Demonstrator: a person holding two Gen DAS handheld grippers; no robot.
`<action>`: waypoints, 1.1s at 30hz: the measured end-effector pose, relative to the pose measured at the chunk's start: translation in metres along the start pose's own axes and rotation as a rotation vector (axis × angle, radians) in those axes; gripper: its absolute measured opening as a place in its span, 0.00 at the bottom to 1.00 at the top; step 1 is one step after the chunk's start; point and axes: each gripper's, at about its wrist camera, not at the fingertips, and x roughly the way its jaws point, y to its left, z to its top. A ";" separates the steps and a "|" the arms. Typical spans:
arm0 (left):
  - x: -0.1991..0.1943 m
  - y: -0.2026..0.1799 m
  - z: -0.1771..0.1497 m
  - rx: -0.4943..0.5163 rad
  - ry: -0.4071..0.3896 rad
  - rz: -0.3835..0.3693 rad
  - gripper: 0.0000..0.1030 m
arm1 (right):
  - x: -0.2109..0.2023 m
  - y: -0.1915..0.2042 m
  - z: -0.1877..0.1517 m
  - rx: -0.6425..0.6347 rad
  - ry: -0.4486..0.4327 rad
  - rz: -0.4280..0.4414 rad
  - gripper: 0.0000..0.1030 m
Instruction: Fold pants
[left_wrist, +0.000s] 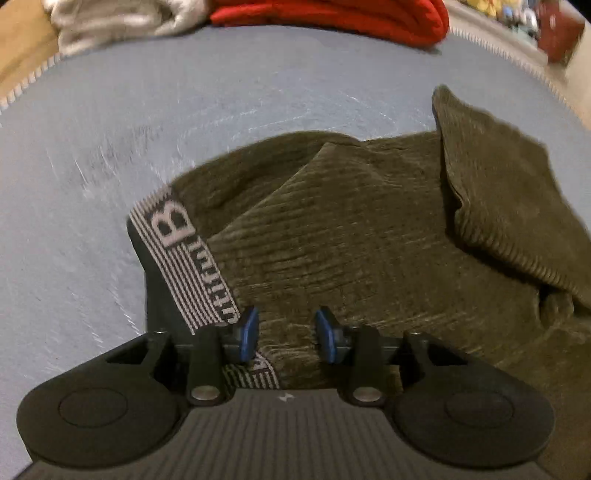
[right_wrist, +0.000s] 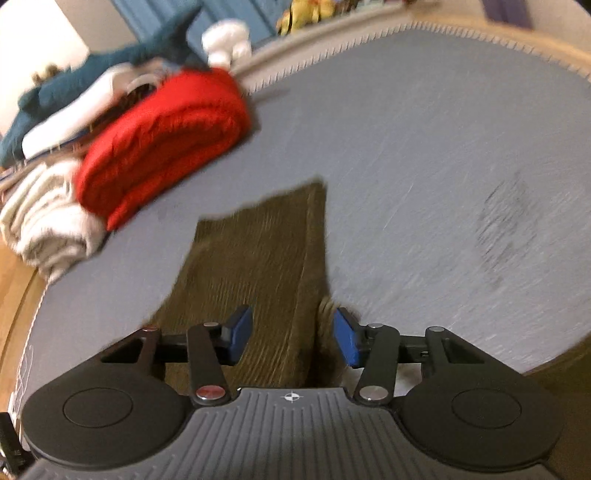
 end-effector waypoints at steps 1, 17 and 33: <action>-0.014 -0.005 0.003 -0.004 -0.044 -0.004 0.38 | 0.012 0.002 -0.004 -0.007 0.038 0.002 0.51; -0.112 -0.073 0.021 -0.149 -0.235 -0.354 0.39 | -0.044 0.089 -0.034 -0.492 -0.144 0.196 0.08; -0.109 -0.047 0.022 -0.178 -0.204 -0.345 0.43 | -0.060 0.081 -0.090 -0.418 0.148 0.480 0.28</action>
